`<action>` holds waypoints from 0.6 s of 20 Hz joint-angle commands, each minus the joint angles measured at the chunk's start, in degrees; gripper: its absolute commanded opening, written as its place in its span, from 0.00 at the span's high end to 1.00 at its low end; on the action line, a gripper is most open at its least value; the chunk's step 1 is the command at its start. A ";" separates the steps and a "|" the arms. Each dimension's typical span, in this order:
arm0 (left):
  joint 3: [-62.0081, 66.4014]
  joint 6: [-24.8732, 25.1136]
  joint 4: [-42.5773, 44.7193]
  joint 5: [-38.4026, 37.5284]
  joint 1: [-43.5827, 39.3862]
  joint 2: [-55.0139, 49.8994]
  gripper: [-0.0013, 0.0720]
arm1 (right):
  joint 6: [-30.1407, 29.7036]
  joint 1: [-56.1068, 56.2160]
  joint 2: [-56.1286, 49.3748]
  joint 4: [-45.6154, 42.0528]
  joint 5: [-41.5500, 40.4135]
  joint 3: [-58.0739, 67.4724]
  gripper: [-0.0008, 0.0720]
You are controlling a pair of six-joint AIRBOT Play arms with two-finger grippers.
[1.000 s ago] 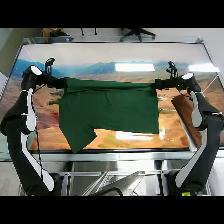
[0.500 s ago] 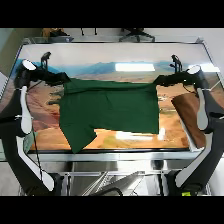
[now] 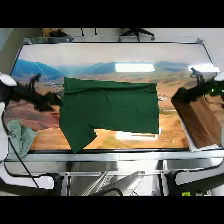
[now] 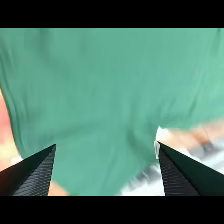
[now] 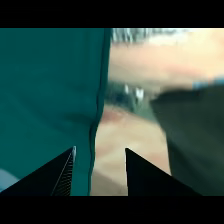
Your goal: Fold the shirts.
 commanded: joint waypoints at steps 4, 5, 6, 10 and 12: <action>-35.08 1.66 -0.59 9.38 1.62 13.44 0.02 | -1.79 -7.89 10.99 1.55 -7.72 -26.86 0.48; -37.22 1.95 -0.52 10.80 1.68 14.14 0.02 | -2.03 -7.85 10.82 1.81 -9.62 -28.74 0.48; -39.01 2.03 -0.61 12.76 1.68 14.71 0.02 | -2.12 -7.67 10.43 2.49 -11.26 -30.32 0.48; -41.22 1.99 -1.27 19.34 0.55 14.14 0.02 | -7.69 -7.58 6.38 12.96 -12.41 -34.32 0.48; -40.98 2.75 -4.59 22.73 -1.07 12.90 0.02 | -9.57 -6.73 4.39 16.44 -12.59 -35.01 0.48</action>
